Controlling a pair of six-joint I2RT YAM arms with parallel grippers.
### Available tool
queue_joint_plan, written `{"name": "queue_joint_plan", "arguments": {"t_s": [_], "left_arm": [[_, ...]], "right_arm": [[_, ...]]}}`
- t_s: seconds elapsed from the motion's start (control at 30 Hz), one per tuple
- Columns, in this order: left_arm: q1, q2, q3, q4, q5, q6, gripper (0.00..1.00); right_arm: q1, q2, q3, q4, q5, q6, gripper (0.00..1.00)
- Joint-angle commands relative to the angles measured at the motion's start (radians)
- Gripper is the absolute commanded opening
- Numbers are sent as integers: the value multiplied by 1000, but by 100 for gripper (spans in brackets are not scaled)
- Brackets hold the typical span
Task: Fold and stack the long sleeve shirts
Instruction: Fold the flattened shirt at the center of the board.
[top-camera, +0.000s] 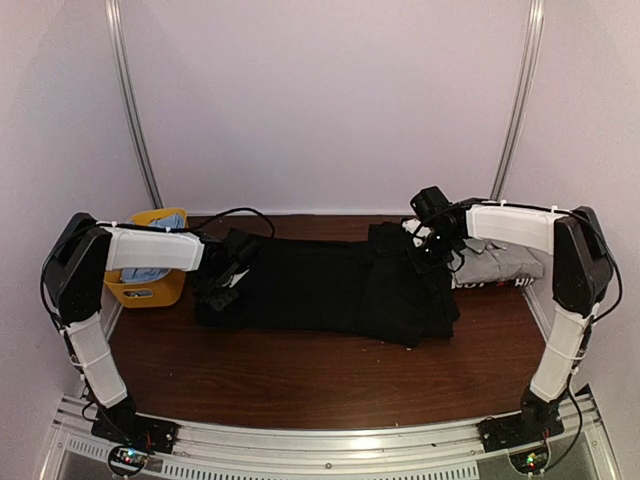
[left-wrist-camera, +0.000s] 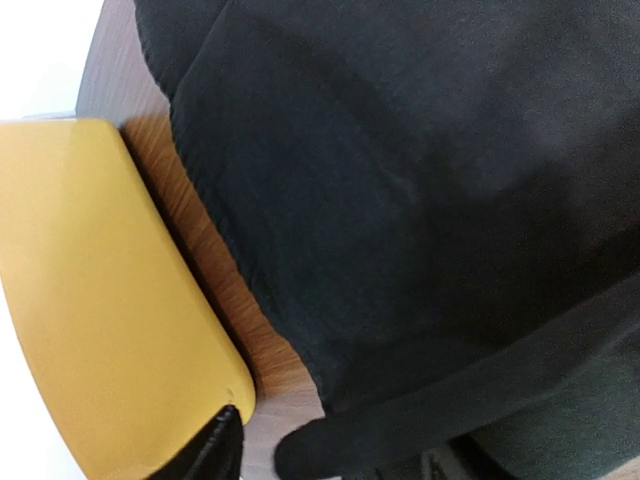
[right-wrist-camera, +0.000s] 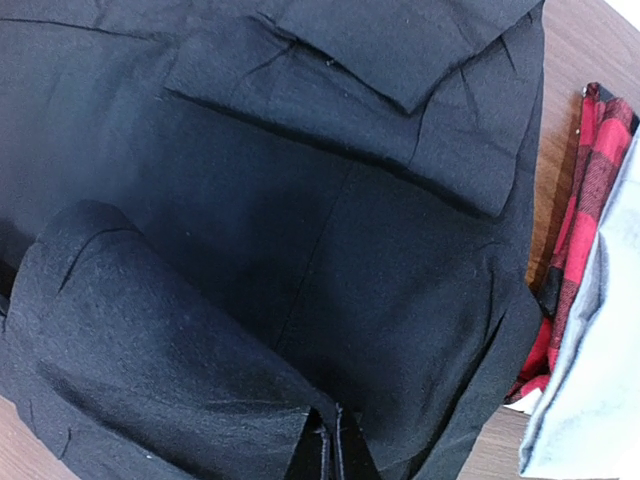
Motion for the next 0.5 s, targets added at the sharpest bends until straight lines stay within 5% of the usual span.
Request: {"name": "queue_joint_plan", "arguments": {"t_s": [0.0,0.07,0.23,0.47], "left_arm": [[11,19,-22,-28,-9,-15,69],[11,20,-32,-34,18,-19,83],[12,4,-50,-43,49,-32,96],[11,-41,-69,-39,-15,-92,98]], "right_arm": [[-14,25,38,3,34,1,0],[-16,35,46,4,33,2,0],[-16,48,65,7,36,13,6],[-15,-3,39,34,105,66,34]]}}
